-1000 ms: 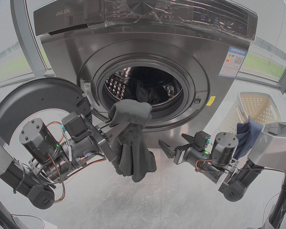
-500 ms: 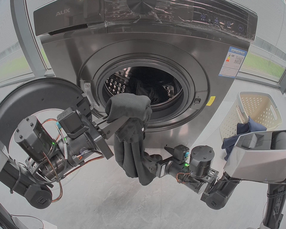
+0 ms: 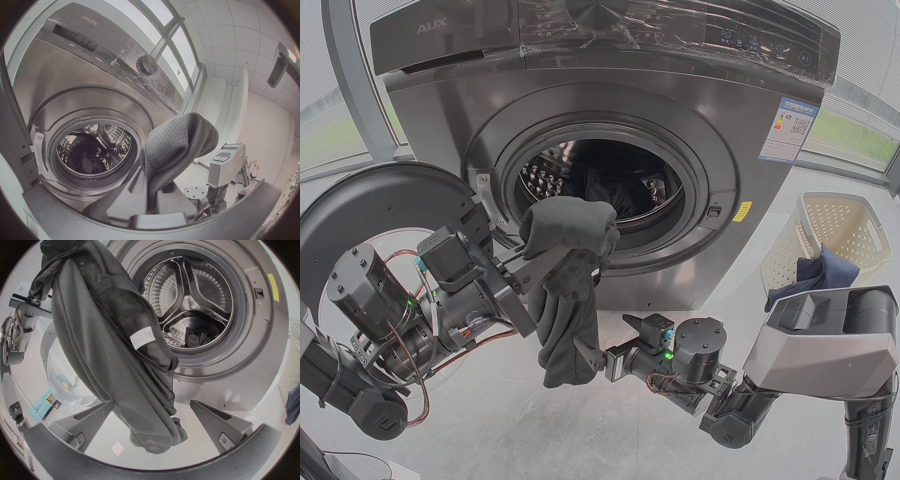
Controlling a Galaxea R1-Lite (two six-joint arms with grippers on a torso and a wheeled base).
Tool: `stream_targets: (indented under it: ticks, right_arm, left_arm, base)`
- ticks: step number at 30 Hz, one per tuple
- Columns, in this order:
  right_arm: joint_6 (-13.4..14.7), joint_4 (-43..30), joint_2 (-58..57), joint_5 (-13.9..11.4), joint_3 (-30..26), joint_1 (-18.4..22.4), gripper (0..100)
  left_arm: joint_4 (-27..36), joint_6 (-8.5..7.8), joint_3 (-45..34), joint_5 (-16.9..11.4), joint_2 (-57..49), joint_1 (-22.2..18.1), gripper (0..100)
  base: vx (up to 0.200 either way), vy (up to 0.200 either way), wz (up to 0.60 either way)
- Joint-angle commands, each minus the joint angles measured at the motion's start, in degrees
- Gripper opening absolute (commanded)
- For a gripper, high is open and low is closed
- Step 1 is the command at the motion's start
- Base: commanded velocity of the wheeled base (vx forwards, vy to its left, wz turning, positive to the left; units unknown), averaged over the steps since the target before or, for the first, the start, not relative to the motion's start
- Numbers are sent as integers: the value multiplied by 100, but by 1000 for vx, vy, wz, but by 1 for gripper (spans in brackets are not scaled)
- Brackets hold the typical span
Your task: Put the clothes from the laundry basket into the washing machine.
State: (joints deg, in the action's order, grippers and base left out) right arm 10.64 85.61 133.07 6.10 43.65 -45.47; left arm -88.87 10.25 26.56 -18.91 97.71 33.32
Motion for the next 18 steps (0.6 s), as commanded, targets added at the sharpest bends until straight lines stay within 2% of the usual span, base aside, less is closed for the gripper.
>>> stream_targets:
  ticks: [1,6,13,18]
  right_arm:
    - [-1,8,96,-12,-15,73,100]
    - [-1,149,-36,-47,-191,416,100]
    - [-10,201,-282,-170,-472,979,100]
    - [-18,184,-396,-232,-525,1163,100]
  left_arm:
    - [1,3,-28,-69,-6,-1,0]
    - [1,3,-134,-227,-68,-9,0]
    - [1,-6,-143,-245,-85,-18,0]
    - [1,-6,-143,-245,-68,-27,0]
  base:
    - [0,0,0]
    - [0,0,0]
    - [0,0,0]
    - [0,0,0]
